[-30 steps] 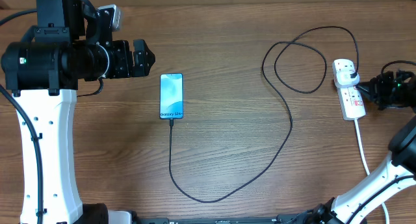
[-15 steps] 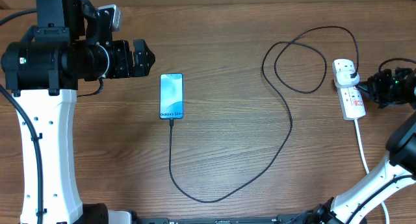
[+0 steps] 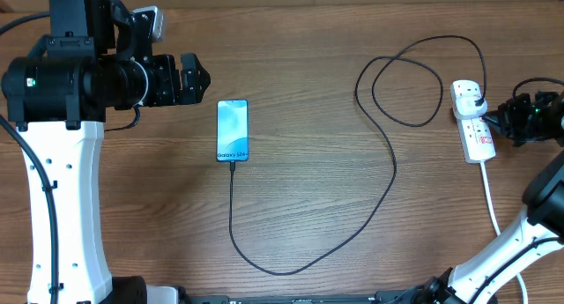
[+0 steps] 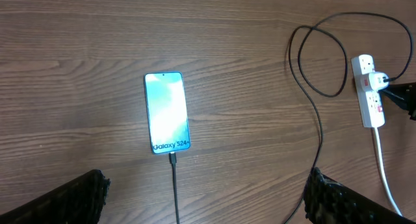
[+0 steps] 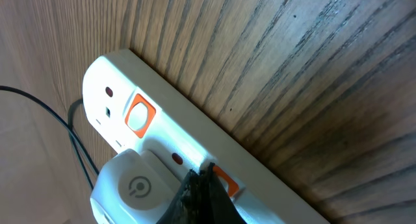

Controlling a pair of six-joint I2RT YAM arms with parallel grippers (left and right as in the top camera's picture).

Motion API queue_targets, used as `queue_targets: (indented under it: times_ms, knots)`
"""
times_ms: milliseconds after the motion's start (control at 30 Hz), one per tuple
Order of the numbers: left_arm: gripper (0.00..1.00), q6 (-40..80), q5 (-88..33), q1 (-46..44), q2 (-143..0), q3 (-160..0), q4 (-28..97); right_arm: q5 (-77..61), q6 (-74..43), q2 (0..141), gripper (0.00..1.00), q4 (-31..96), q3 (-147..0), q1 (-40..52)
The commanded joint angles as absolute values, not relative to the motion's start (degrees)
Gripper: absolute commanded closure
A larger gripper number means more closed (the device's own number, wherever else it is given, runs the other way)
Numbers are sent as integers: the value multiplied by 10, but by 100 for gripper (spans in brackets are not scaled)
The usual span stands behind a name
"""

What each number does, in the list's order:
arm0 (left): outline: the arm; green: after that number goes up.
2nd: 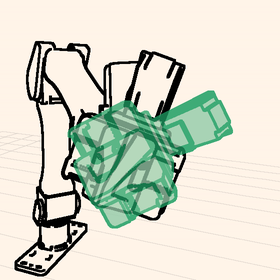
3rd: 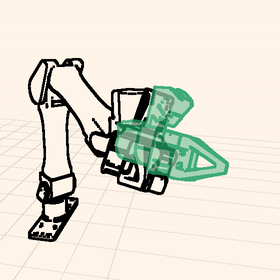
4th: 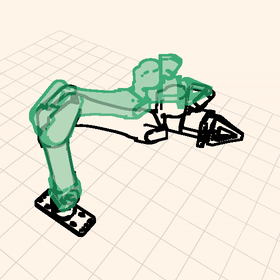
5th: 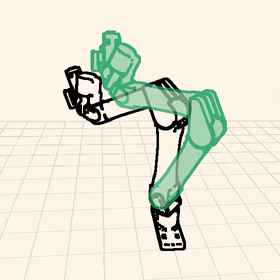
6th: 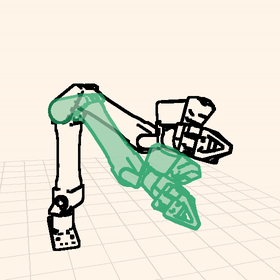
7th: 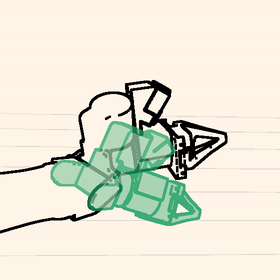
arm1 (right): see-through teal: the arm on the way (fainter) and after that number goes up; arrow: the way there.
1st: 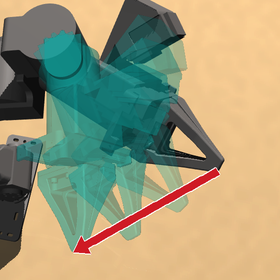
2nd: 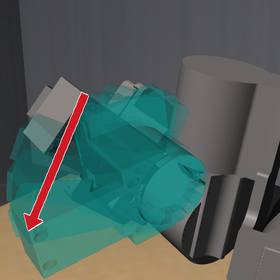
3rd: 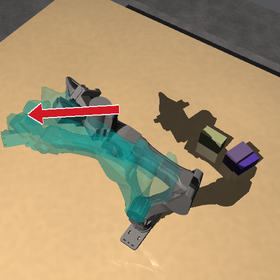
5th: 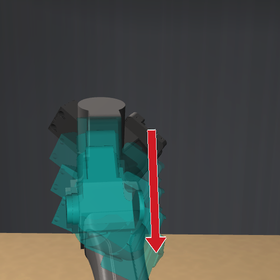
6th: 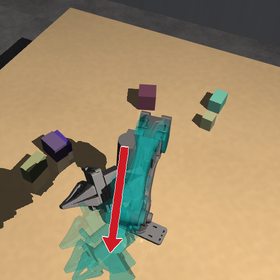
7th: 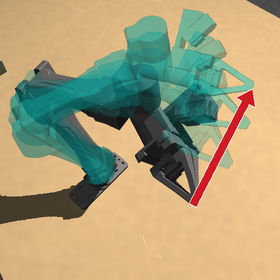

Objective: Plug charger to phone and switch on socket
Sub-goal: 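Press the red switch beside the plugged charger with the right gripper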

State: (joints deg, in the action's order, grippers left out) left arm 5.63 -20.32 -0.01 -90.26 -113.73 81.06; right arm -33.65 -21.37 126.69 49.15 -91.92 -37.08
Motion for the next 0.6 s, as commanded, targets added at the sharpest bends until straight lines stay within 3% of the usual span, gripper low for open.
queue_targets:
  times_ms: [0, 567]
  knots:
    - [0, 53, -199, -4, -897, -1142, 810, -350, -209, 1281, 96, 516, -900, -327]
    - [1, 53, -199, -4, -897, -1142, 810, -329, -229, 1280, 96, 498, -901, -345]
